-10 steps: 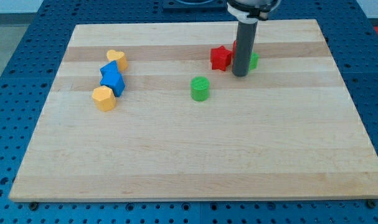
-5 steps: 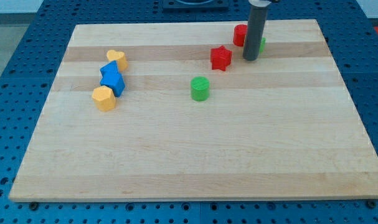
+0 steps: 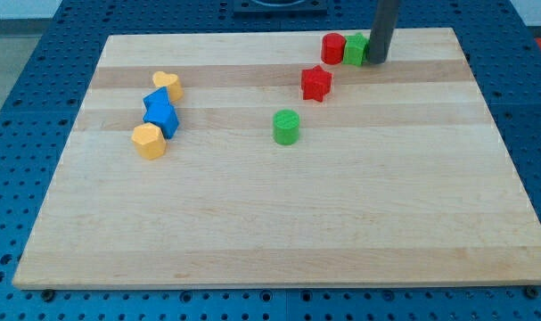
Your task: Move green star along with red circle to the top center
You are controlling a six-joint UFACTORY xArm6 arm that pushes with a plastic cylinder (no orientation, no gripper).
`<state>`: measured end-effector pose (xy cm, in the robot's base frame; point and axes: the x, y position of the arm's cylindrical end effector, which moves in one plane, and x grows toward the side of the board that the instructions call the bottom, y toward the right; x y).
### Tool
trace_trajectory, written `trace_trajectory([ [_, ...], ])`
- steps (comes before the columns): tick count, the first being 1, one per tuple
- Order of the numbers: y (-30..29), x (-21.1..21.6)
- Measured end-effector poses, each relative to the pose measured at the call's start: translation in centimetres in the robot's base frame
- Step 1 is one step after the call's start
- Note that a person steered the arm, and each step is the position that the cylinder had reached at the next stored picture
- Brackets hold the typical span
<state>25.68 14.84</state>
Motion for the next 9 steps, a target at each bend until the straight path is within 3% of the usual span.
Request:
trace_trajectory([
  [4, -1.8, -1.5],
  [9, -9.3, -1.6],
])
